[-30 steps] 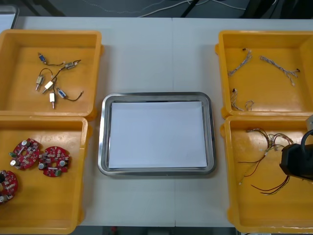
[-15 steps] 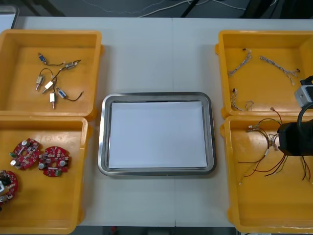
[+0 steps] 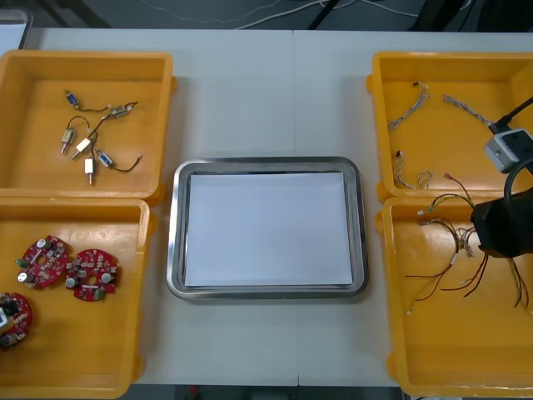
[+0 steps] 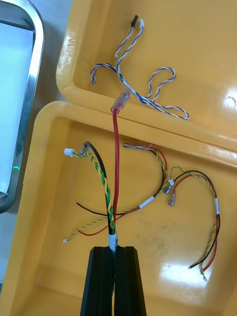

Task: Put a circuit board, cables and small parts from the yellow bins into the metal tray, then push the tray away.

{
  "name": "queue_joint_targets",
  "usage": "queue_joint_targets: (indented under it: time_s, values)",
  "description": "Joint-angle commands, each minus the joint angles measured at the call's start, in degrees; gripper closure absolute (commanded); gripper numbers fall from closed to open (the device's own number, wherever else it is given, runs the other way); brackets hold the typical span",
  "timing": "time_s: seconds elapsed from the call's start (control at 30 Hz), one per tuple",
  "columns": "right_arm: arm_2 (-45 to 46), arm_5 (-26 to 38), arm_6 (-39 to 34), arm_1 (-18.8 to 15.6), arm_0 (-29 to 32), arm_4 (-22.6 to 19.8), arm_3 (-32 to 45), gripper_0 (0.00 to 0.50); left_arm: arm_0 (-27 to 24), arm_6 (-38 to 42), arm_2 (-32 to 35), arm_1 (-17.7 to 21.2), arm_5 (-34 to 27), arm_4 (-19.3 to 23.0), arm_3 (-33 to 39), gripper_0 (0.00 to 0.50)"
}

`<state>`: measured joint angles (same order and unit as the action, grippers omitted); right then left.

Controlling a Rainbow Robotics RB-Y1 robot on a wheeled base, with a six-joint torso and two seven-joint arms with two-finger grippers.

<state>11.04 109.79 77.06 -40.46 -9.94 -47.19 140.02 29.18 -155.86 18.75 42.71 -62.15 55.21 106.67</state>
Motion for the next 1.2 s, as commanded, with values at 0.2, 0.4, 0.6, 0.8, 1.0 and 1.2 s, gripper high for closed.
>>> queue_joint_targets:
  time_s: [0.2,0.4,0.6,0.8,1.0,1.2]
  values:
    - [1.44,0.21,6.53,-2.17,-6.32,-2.99,-3.44,0.500,-2.90,0.86,2.61,-0.70,-4.91,4.56,0.39,0.500]
    - [1.44,0.21,6.53,-2.17,-6.58,-2.82,-3.52,0.500,-2.81,0.86,4.19,1.32,-5.96,5.70,2.76,0.500]
    - [1.44,0.21,6.53,-2.17,-6.58,-2.73,-3.61,0.500,-3.69,0.86,8.67,3.17,-12.55,8.69,5.92,0.500]
    - [1.44,0.21,6.53,-2.17,-6.58,-2.73,-3.61,0.500,-5.36,0.86,13.24,4.48,-19.41,11.06,7.94,0.500]
    - [1.44,0.21,6.53,-2.17,-6.58,-2.73,-3.61,0.500,-8.08,1.00,15.35,6.42,-26.79,10.80,10.93,0.500]
    - [1.44,0.21,6.53,-2.17,-6.58,-2.73,-3.61,0.500,-11.51,10.75,15.26,7.21,-31.80,10.09,12.07,0.500]
